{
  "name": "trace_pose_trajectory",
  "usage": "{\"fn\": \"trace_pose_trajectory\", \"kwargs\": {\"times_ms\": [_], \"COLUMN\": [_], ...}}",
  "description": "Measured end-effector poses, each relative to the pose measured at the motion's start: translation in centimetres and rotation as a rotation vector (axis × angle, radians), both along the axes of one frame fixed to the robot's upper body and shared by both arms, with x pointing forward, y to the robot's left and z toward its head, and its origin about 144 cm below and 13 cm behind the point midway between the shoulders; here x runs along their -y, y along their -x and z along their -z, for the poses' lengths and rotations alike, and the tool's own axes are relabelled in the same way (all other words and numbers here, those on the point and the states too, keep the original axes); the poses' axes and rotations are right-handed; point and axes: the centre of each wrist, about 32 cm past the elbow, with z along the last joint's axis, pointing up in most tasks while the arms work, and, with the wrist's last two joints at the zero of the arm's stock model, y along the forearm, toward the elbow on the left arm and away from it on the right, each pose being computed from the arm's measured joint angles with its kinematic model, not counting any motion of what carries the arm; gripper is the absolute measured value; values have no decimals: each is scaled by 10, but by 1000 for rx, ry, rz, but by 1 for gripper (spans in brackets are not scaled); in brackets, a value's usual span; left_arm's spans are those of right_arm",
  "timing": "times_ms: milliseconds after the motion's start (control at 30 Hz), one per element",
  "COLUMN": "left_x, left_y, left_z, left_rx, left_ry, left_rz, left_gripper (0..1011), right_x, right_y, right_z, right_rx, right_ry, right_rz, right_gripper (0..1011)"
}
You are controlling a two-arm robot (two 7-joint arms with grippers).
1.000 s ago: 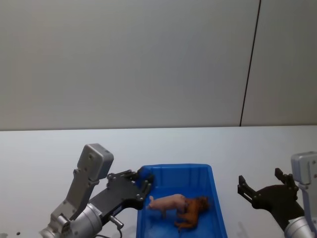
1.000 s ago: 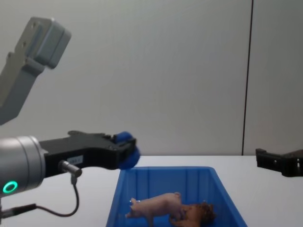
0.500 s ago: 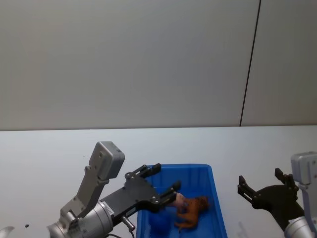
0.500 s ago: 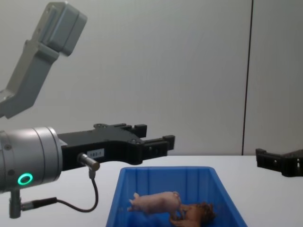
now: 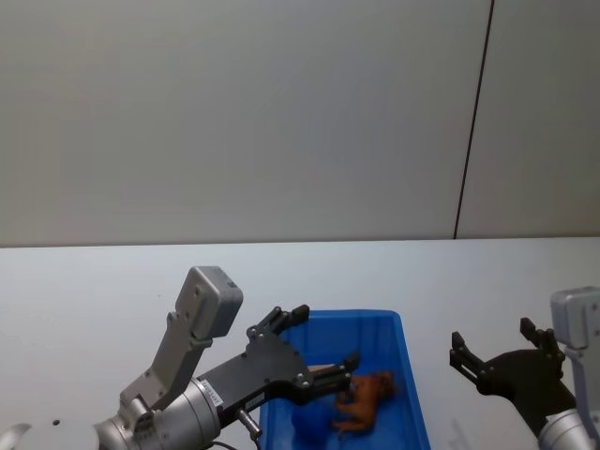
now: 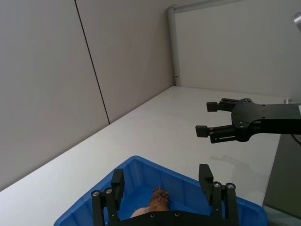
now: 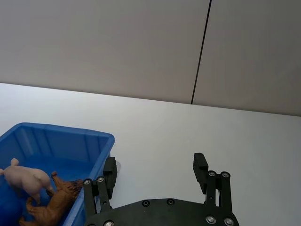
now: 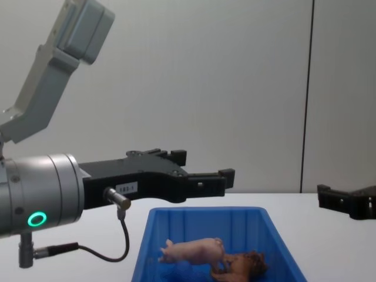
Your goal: Pick up the two dolls from the table and place them into the box.
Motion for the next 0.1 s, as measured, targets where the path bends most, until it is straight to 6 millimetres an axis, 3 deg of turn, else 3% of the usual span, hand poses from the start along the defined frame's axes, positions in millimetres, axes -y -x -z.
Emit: {"fn": "trace_pose_trajectory", "kwargs": {"times_ms": [100], "left_x": [0], "left_y": [0], "left_z": [0], "left_rx": [0], "left_ry": [0], "left_rz": [3], "left_gripper": [1001], "right_x": [0], "right_y": [0], "right_z": [0], "right_rx": [0], "right_ry": [0], "right_rz": [0], "right_gripper": [1001]}}
